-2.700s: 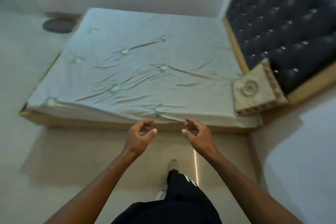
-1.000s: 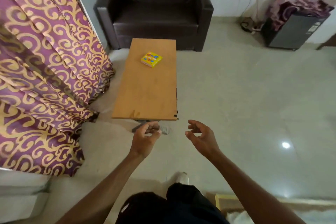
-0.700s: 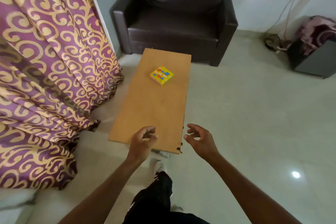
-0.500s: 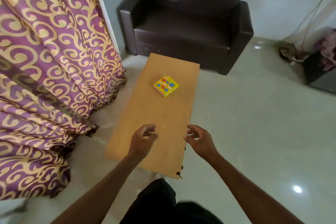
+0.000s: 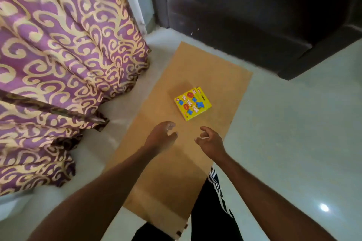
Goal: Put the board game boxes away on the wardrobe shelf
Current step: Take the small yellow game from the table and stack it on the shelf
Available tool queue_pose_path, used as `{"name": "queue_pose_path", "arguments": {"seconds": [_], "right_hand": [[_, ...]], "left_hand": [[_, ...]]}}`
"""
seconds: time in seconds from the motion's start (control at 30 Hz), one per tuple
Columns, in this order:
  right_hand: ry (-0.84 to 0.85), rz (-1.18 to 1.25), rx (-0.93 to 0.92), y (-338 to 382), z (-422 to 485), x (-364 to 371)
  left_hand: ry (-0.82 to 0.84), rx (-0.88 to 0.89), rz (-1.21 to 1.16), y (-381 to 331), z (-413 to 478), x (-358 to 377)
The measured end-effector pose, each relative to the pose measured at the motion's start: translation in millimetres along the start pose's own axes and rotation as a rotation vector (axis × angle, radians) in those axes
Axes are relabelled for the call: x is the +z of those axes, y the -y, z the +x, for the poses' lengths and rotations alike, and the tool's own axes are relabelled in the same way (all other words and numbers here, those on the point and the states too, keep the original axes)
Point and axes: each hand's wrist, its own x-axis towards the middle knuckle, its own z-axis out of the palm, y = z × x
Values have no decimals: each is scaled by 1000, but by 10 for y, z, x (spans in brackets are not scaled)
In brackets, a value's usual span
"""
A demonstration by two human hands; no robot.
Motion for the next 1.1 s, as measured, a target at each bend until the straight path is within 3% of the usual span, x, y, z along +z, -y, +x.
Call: {"name": "queue_pose_path", "arguments": {"seconds": [0.13,0.23,0.4,0.53,0.7,0.87,1.0,1.1], "right_hand": [[132,-93,82,-95,1039,74],[205,-167,63,-176,1577,157],[270,-178,36,-359,2086,232],[273,-176,2,-456,2154,161],[349,-219,-52,-586,1916,-1],[479,-374,-195,-281,1219,-221],[522,-489,-359,-145,491,-255],[554,-545,-488,-102,-193,-150]], "left_hand": [[71,-139,217,-61,1051,272],[57,-125,329,-163,1723,417],[101,-146,371,-258,2428,621],[129,-274,278,-261,2478,751],[84,-452,-55,-113,1847,696],[-93,-609,-589,-57,524,687],[-189,-594,-835,12,-628,755],[-302,-517,-872,72,-1596,856]]}}
